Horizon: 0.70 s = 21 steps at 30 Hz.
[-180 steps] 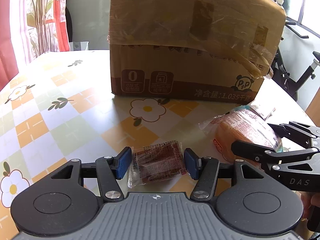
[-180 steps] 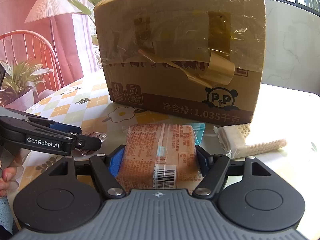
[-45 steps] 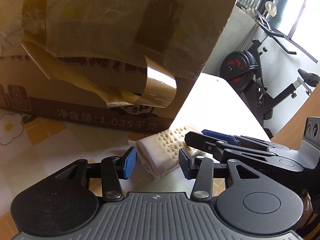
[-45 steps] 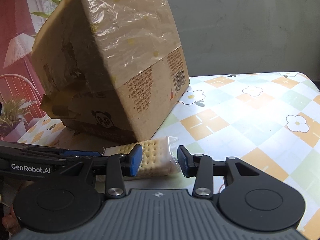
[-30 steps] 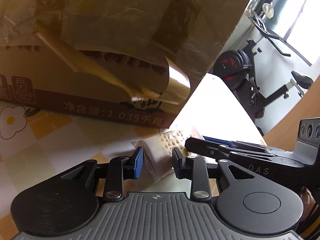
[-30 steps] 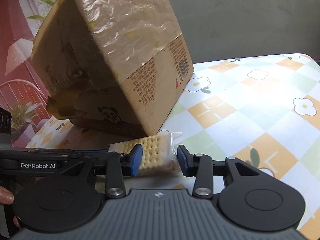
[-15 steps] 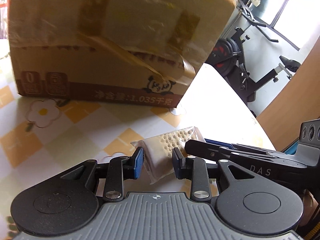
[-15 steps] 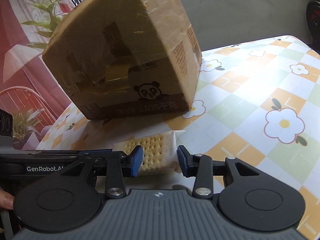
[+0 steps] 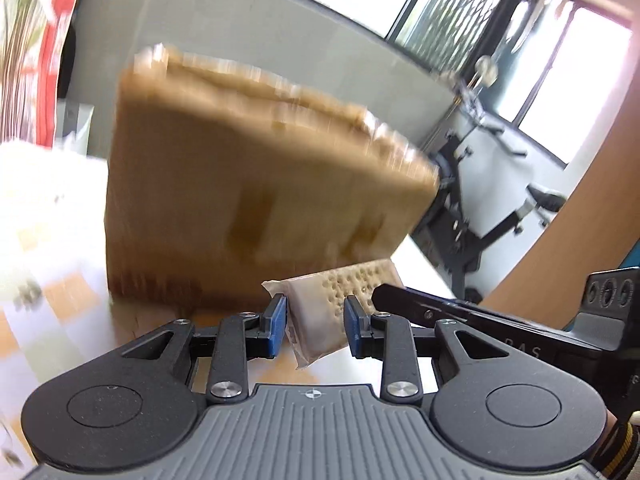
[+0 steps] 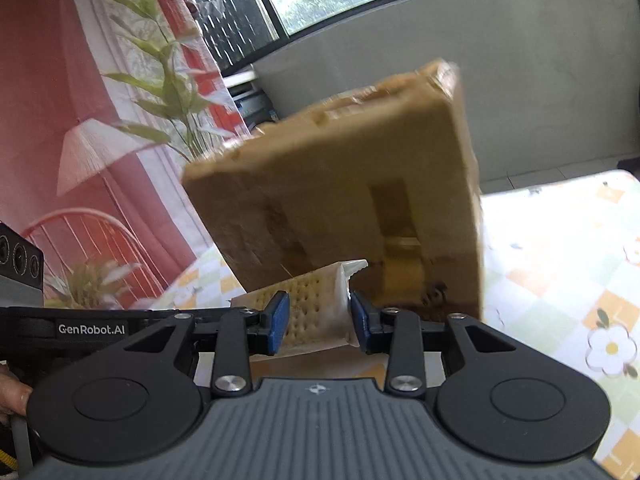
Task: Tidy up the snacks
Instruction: 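Grasp the white cracker packet with both tools and lift it over the box, then open both tools to drop the cracker packet into the box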
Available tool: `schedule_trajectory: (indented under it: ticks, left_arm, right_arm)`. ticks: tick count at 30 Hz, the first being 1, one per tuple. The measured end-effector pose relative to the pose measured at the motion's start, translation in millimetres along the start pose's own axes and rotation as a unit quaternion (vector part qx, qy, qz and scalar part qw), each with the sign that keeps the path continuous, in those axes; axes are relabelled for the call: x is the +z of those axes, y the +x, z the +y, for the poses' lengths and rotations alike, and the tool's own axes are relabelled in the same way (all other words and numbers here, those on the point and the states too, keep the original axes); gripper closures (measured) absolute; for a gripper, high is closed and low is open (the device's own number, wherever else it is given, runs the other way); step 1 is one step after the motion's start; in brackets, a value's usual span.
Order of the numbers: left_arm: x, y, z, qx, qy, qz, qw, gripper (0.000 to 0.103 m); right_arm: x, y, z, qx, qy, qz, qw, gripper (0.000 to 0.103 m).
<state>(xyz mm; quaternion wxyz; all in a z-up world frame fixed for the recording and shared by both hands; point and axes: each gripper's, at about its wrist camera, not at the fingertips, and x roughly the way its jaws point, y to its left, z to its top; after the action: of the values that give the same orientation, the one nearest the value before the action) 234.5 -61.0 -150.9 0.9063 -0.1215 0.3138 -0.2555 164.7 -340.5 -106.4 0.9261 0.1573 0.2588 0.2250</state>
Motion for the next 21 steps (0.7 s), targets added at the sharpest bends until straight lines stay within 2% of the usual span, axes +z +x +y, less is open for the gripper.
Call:
schedule_trajectory:
  ticks: [4, 9, 15, 21]
  left_arm:
    - [30.8, -14.2, -3.2, -0.004, 0.030, -0.034, 0.9990, 0.071]
    - [62.3, -21.0, -6.8, -0.018, 0.040, -0.065, 0.9969, 0.071]
    - [109.2, -6.4, 0.7, -0.023, 0.060, -0.077, 0.9949, 0.071]
    - [132.0, 14.4, 11.7, 0.022, 0.078, -0.077, 0.9938, 0.071]
  right_arm:
    - [27.6, 4.6, 15.1, 0.013, 0.003, -0.022, 1.000, 0.066]
    - [62.3, 10.3, 26.1, 0.017, -0.001, -0.038, 0.999, 0.066]
    - [105.3, 27.3, 33.7, 0.007, -0.034, -0.056, 0.998, 0.066]
    - [129.9, 75.3, 34.2, -0.014, -0.063, -0.020, 0.998, 0.066]
